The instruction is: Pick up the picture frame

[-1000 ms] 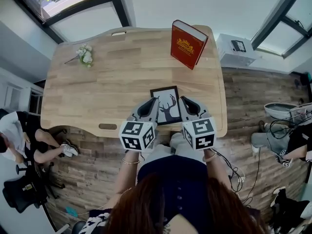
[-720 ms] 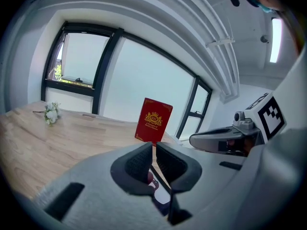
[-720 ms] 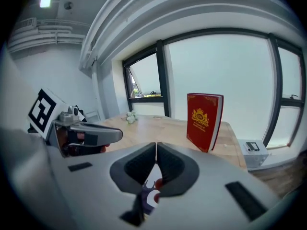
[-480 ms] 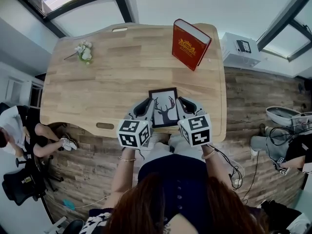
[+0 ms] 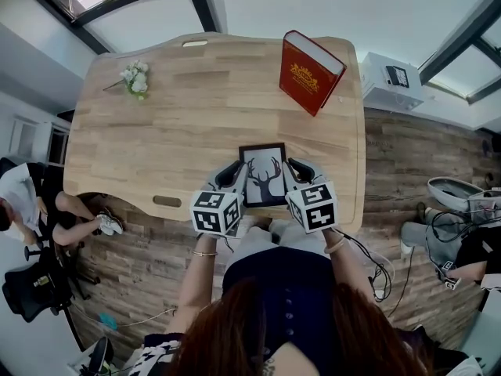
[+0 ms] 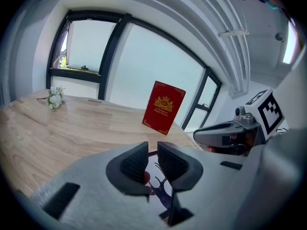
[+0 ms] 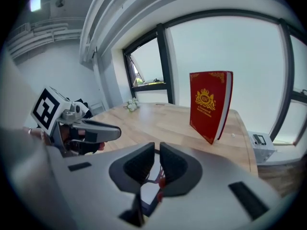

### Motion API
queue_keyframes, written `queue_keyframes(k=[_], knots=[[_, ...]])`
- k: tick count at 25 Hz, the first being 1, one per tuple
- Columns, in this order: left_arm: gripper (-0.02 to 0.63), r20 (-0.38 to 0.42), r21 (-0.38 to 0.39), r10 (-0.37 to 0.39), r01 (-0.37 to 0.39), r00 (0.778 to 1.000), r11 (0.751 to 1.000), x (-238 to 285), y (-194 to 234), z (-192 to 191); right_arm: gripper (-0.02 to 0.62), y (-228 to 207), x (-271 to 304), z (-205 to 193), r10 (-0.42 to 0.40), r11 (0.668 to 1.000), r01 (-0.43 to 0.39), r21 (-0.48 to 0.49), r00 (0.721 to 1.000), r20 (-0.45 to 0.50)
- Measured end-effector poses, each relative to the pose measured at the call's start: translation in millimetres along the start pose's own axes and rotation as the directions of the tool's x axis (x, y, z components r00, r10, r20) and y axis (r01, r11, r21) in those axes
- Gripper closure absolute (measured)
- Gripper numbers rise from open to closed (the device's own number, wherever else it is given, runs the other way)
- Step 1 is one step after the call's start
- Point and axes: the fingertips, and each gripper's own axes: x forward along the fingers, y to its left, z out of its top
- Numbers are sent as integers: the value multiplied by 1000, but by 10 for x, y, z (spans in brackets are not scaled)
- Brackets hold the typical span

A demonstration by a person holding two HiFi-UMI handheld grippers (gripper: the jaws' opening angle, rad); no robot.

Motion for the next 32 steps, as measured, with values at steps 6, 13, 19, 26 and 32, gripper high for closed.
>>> queue_keyframes(k=[6,13,19,26,32], knots=[[486,-45,-27,1,-2,999,1000,84,81,-138,566,-35,134,-125,11,1000,-12,-10,999,-42],[478,-93,-51,19,-24,996,998,194,205,-310,500,-104,323,-299,17,1000,-17,-2,995,-101],[460,-146,-83,47,-59,988,995,301,344,-513,477,-168,500,-525,20,999,-16,30,986,-165],[445,-215,-126,55,-83,975,989,381,440,-773,460,-222,666,-797,17,998,-3,58,972,-233],[440,-273,-150,51,-95,961,984,453,496,-994,448,-240,774,-981,24,995,3,97,961,-275]])
